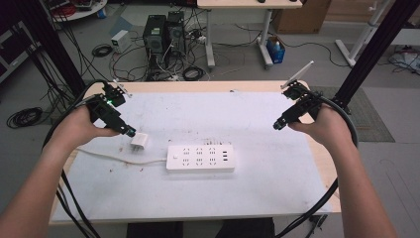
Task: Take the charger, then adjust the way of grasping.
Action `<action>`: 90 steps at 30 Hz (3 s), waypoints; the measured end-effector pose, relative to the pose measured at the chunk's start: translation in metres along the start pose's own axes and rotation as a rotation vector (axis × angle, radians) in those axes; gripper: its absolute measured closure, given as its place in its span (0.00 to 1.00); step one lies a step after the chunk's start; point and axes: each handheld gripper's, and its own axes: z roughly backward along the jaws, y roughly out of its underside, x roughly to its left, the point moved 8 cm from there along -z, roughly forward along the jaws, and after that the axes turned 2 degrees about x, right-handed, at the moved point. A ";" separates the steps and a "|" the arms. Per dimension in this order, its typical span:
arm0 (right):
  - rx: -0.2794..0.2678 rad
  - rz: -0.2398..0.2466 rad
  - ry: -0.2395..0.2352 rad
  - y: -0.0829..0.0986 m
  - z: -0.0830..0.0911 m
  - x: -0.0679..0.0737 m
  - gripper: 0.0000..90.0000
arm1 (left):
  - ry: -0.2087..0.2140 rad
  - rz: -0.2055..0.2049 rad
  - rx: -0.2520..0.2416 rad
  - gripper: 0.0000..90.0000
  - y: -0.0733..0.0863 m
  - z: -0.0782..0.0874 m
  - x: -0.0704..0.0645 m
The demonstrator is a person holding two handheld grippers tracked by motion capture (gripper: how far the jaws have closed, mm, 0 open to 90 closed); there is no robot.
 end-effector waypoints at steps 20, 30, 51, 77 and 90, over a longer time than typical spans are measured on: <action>-0.028 0.004 0.014 0.002 -0.005 -0.006 0.09 | 0.002 0.222 0.068 0.17 -0.006 -0.065 0.018; -0.029 0.008 0.006 0.005 -0.014 -0.007 0.09 | -0.013 0.331 0.135 0.18 0.003 -0.112 0.027; -0.038 0.026 -0.007 0.004 -0.020 0.000 0.09 | -0.050 0.441 0.245 0.38 0.014 -0.154 0.031; -0.005 -0.069 -0.032 0.002 -0.013 0.001 0.09 | -0.072 0.320 0.057 0.47 -0.014 -0.034 0.017; -0.044 -0.192 -0.157 0.000 -0.002 0.011 0.09 | 0.045 0.018 -0.166 0.47 -0.048 -0.016 -0.025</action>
